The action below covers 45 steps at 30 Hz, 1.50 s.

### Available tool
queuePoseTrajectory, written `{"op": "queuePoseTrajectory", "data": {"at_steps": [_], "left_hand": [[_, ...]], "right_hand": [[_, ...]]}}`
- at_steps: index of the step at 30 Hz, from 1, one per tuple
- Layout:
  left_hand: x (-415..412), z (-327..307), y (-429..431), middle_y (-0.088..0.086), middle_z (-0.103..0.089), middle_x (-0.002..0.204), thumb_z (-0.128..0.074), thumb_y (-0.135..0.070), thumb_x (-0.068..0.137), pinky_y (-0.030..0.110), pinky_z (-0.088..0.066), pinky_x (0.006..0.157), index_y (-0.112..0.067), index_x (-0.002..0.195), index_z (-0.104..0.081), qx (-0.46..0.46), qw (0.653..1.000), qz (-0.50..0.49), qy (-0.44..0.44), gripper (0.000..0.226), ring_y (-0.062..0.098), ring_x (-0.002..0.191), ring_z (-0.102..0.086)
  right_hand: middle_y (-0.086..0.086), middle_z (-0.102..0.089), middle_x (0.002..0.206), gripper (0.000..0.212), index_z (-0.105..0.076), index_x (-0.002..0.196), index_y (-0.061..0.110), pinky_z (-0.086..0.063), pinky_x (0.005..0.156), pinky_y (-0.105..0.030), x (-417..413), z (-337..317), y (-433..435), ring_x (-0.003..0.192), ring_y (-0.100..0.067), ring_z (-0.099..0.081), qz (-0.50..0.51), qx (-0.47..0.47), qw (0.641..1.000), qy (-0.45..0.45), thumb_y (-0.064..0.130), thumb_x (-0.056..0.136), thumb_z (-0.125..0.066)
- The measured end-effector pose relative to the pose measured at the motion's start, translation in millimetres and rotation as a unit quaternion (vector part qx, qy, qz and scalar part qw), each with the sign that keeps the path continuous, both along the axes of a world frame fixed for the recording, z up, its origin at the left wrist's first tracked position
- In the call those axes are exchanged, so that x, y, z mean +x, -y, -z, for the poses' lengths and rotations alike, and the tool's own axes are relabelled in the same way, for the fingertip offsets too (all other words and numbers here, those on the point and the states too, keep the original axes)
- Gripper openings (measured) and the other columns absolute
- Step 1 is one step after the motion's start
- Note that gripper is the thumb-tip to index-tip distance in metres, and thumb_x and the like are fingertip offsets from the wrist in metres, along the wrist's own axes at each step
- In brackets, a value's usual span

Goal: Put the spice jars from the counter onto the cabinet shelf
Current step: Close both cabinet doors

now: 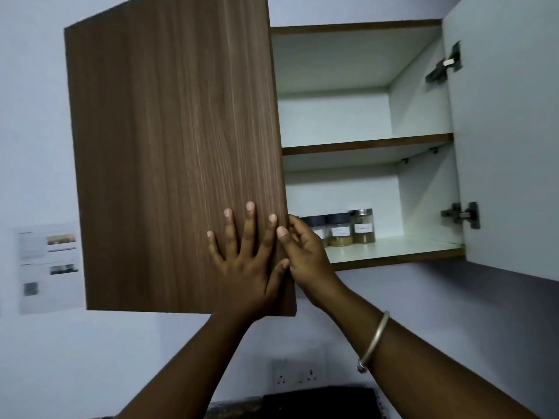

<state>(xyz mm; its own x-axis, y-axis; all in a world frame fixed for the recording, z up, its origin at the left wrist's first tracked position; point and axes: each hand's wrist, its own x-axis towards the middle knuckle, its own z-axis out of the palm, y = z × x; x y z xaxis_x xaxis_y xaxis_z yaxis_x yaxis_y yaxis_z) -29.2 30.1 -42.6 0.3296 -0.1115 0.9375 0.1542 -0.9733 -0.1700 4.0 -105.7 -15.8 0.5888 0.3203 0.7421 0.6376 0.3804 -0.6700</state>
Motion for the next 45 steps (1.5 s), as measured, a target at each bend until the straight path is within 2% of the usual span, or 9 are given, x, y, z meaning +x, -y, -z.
{"op": "queuePoseTrajectory", "data": {"at_steps": [3, 6, 12, 17, 28, 32, 36, 40, 45], "left_hand": [[28, -1, -12, 0.010, -0.014, 0.175, -0.021, -0.063, 0.104, 0.070, -0.016, 0.119, -0.028, 0.165, -0.022, 0.015, 0.999, -0.030, -0.001, 0.071, 0.041, 0.160, -0.012], [50, -3, -31, 0.007, -0.012, 0.176, -0.022, -0.066, 0.103, 0.067, -0.017, 0.118, -0.031, 0.166, -0.021, 0.039, 0.998, -0.046, -0.014, 0.071, 0.039, 0.161, -0.011], [81, -4, -51, 0.008, -0.014, 0.175, -0.019, -0.066, 0.103, 0.067, -0.021, 0.118, -0.031, 0.165, -0.022, 0.054, 0.997, -0.055, -0.025, 0.071, 0.039, 0.160, -0.013], [100, 0, -56, 0.009, -0.019, 0.174, -0.027, -0.065, 0.103, 0.066, -0.024, 0.119, -0.030, 0.164, -0.027, 0.051, 0.997, -0.059, 0.006, 0.071, 0.039, 0.159, -0.017], [120, 3, -66, 0.007, -0.014, 0.175, -0.028, -0.067, 0.102, 0.064, -0.015, 0.121, -0.030, 0.165, -0.022, 0.073, 0.994, -0.057, 0.059, 0.074, 0.037, 0.161, -0.011], [116, 1, -64, 0.006, -0.014, 0.176, -0.032, -0.064, 0.101, 0.063, -0.014, 0.120, -0.031, 0.165, -0.024, 0.072, 0.995, -0.054, 0.052, 0.073, 0.037, 0.161, -0.013], [95, -11, -52, 0.008, -0.015, 0.175, -0.032, -0.068, 0.094, 0.068, -0.023, 0.113, -0.032, 0.163, -0.028, 0.030, 0.998, -0.032, -0.039, 0.078, 0.043, 0.157, -0.020], [66, -26, -7, 0.008, -0.024, 0.172, -0.035, -0.068, 0.089, 0.066, -0.031, 0.107, -0.035, 0.159, -0.035, -0.059, 0.994, 0.051, -0.074, 0.077, 0.042, 0.151, -0.031], [37, -34, 114, 0.009, -0.031, 0.170, -0.045, -0.053, 0.091, 0.061, -0.034, 0.111, -0.028, 0.156, -0.045, 0.044, 0.968, 0.244, -0.032, 0.070, 0.038, 0.155, -0.031]], "right_hand": [[0.018, -0.070, 0.117, 0.025, -0.063, 0.128, 0.033, -0.059, 0.085, -0.019, 28, -9, -5, 0.107, 0.000, -0.069, 0.079, -0.045, 0.996, 0.003, 0.026, 0.108, -0.050], [-0.002, -0.070, 0.127, 0.030, -0.064, 0.133, 0.021, -0.056, 0.102, -0.045, 51, -17, -13, 0.116, -0.021, -0.066, 0.159, -0.099, 0.982, -0.003, 0.026, 0.108, -0.049], [-0.009, -0.065, 0.125, 0.034, -0.064, 0.128, 0.019, -0.037, 0.112, -0.051, 85, -20, -31, 0.131, -0.030, -0.043, 0.312, -0.195, 0.929, 0.040, 0.036, 0.109, -0.042], [-0.004, -0.067, 0.128, 0.033, -0.062, 0.127, 0.023, -0.030, 0.109, -0.047, 108, -24, -38, 0.132, -0.029, -0.041, 0.334, -0.233, 0.912, 0.054, 0.038, 0.108, -0.039], [-0.004, -0.067, 0.129, 0.033, -0.062, 0.130, 0.025, -0.024, 0.096, -0.037, 129, -17, -48, 0.130, -0.028, -0.045, 0.305, -0.208, 0.928, 0.056, 0.038, 0.109, -0.040], [-0.003, -0.070, 0.126, 0.031, -0.065, 0.126, 0.024, -0.034, 0.107, -0.042, 120, -19, -48, 0.126, -0.029, -0.053, 0.308, -0.206, 0.928, 0.039, 0.036, 0.108, -0.042], [-0.008, -0.072, 0.128, 0.030, -0.067, 0.130, 0.017, -0.048, 0.105, -0.044, 97, -18, -25, 0.121, -0.030, -0.064, 0.299, -0.215, 0.929, 0.047, 0.024, 0.104, -0.056], [-0.005, -0.071, 0.130, 0.034, -0.067, 0.132, 0.012, -0.049, 0.101, -0.027, 62, -5, 40, 0.120, -0.021, -0.065, 0.317, -0.159, 0.931, 0.089, 0.018, 0.098, -0.067], [0.006, -0.073, 0.109, 0.022, -0.071, 0.112, 0.018, -0.049, 0.090, -0.020, 3, -4, 146, 0.105, -0.010, -0.066, 0.416, -0.085, 0.885, 0.189, 0.024, 0.091, -0.070]]}}
